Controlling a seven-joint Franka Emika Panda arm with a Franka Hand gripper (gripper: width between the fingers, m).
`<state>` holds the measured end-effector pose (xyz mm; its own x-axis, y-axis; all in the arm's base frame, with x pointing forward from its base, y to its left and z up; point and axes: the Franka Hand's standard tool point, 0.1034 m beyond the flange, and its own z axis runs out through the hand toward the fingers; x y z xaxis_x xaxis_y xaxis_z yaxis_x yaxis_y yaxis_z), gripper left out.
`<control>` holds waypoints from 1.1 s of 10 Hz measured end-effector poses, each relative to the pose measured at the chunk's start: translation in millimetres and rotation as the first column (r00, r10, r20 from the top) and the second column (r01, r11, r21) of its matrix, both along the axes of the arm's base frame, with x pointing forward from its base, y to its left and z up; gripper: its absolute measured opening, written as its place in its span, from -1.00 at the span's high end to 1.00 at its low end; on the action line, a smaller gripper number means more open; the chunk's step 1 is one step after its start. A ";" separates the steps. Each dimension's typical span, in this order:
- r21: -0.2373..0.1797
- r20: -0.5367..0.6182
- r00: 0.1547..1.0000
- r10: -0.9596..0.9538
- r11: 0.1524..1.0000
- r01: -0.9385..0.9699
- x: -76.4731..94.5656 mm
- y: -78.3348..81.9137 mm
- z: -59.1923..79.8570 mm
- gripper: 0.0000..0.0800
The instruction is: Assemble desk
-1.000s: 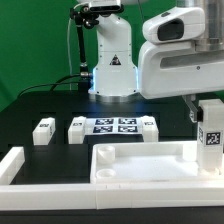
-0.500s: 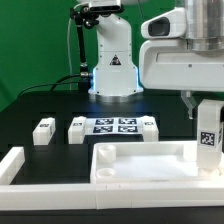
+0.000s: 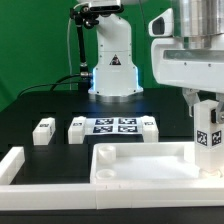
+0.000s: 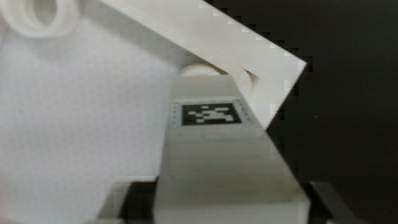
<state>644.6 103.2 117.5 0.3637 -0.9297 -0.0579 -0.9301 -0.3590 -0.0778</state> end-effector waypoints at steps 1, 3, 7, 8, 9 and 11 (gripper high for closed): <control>0.003 -0.003 0.999 -0.048 0.999 0.048 -0.6 -0.2 0.0 0.28; 0.004 -0.003 0.999 -0.033 0.999 0.033 -1.0 0.9 -0.7 0.27; -0.020 0.031 0.943 0.332 0.943 -0.331 1.2 4.1 1.5 -0.60; -0.037 0.052 0.882 0.468 0.884 -0.466 -0.4 7.3 -1.8 -0.62; -0.041 0.053 0.855 0.516 0.857 -0.514 -0.7 6.7 -2.1 -0.62; -0.054 0.057 0.786 0.616 0.788 -0.613 -0.8 6.6 -2.4 -0.62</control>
Offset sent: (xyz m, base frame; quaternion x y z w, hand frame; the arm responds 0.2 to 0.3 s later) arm 0.0000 0.0000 0.0000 0.0000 0.0000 0.0000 1.0000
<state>643.8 109.7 115.0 0.8606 -0.5090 0.0130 -0.5047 -0.8561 -0.1111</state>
